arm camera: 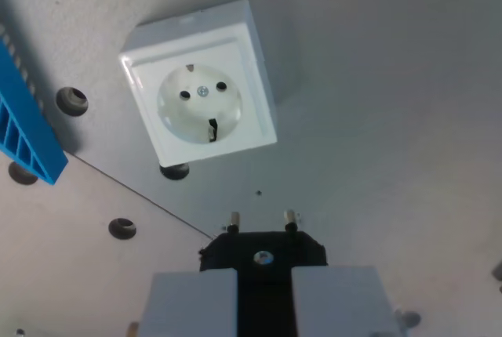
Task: Move above the white socket
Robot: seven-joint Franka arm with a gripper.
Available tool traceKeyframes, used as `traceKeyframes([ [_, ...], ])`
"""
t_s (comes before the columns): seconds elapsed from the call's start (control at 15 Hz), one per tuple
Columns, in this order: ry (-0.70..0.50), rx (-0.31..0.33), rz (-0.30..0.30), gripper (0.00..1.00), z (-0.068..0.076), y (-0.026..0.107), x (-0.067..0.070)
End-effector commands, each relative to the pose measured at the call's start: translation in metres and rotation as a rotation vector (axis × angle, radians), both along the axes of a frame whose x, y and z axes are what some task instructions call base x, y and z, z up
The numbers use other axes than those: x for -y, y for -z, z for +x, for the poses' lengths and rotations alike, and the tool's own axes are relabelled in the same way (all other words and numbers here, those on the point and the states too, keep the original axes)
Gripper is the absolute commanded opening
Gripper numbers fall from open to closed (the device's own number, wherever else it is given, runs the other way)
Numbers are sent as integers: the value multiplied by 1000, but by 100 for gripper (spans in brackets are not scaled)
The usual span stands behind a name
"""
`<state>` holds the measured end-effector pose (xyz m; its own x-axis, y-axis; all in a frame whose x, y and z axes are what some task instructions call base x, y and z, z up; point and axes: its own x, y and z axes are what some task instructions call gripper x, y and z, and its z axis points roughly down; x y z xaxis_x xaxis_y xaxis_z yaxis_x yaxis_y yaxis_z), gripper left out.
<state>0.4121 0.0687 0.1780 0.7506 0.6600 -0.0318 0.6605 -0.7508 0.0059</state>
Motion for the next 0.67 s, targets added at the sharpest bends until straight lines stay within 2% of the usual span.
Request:
traceKeyframes([
  [0.07,-140,93,52,0,-5,17,-5],
  [0.67,-142,100,26,0,-11,61,-17],
])
